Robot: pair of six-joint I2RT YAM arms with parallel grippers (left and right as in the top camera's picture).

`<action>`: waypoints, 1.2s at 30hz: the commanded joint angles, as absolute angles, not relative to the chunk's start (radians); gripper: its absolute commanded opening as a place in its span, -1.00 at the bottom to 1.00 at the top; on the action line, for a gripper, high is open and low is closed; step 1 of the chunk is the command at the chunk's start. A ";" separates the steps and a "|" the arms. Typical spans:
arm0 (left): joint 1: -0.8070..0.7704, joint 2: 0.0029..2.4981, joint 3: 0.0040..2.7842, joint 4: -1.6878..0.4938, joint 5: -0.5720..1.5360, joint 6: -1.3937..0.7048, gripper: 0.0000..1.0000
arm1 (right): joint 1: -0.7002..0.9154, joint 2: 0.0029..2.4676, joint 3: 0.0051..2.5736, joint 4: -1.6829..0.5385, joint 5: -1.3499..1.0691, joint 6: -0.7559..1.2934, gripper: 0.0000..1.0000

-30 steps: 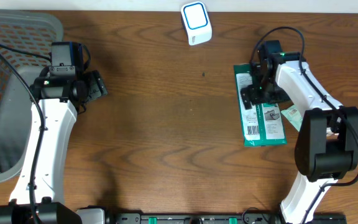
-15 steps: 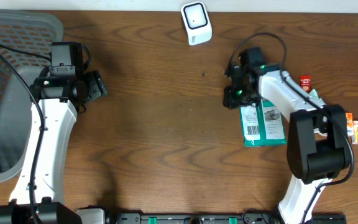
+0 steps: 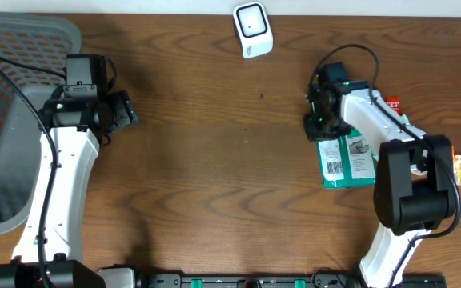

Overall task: Scan the item barcode
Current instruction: 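Open the right gripper and release the gloves pack near the jar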

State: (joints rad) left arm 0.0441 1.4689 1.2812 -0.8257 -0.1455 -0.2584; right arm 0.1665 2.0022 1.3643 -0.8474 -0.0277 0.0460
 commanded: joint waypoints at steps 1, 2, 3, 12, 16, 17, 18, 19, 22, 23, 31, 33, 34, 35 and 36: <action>0.047 1.468 1.284 -0.825 -0.162 -0.260 0.75 | 0.162 1.986 1.423 -0.886 -0.012 0.036 -0.56; 0.047 1.468 1.284 -0.825 -0.162 -0.260 0.75 | 0.163 1.986 1.447 -0.907 -0.029 0.035 -0.49; 0.047 1.468 1.284 -0.825 -0.162 -0.260 0.75 | 0.165 1.986 1.467 -0.925 -0.049 0.022 -0.41; 0.047 1.468 1.284 -0.825 -0.162 -0.260 0.75 | 0.168 1.986 1.586 -0.977 -0.139 -0.027 0.99; 0.047 1.468 1.284 -0.825 -0.162 -0.260 0.75 | 0.169 1.986 1.583 -0.977 -0.139 -0.027 0.98; 0.047 1.468 1.284 -0.825 -0.162 -0.260 0.75 | 0.169 1.986 1.583 -0.977 -0.139 -0.027 0.99; 0.047 1.468 1.284 -0.825 -0.162 -0.260 0.75 | 0.169 1.986 1.583 -0.977 -0.139 -0.027 0.98; 0.047 1.468 1.284 -0.825 -0.162 -0.260 0.75 | 0.169 1.986 1.583 -0.977 -0.139 -0.027 0.98; 0.047 1.468 1.284 -0.825 -0.162 -0.260 0.75 | 0.170 1.986 1.583 -0.977 -0.139 -0.027 0.99; 0.047 1.468 1.284 -0.825 -0.162 -0.260 0.76 | 0.170 1.986 1.583 -0.977 -0.139 -0.027 0.98; 0.047 1.468 1.284 -0.825 -0.162 -0.260 0.75 | 0.171 1.986 1.583 -0.977 -0.139 -0.027 0.99; 0.047 1.468 1.284 -0.825 -0.162 -0.260 0.75 | 0.172 1.986 1.583 -0.977 -0.139 -0.027 0.99; 0.047 1.468 1.284 -0.825 -0.162 -0.260 0.75 | 0.172 1.986 1.582 -0.977 -0.139 -0.027 0.99; 0.047 1.468 1.284 -0.825 -0.162 -0.260 0.75 | 0.172 1.986 1.582 -0.977 -0.139 -0.027 0.99; 0.047 1.468 1.284 -0.825 -0.162 -0.260 0.75 | 0.172 1.986 1.582 -0.977 -0.139 -0.027 0.98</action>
State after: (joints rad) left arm 0.0441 1.4689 1.2812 -0.8257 -0.1455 -0.2584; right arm 0.1638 2.0018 1.5753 -0.9756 -0.1276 -0.0124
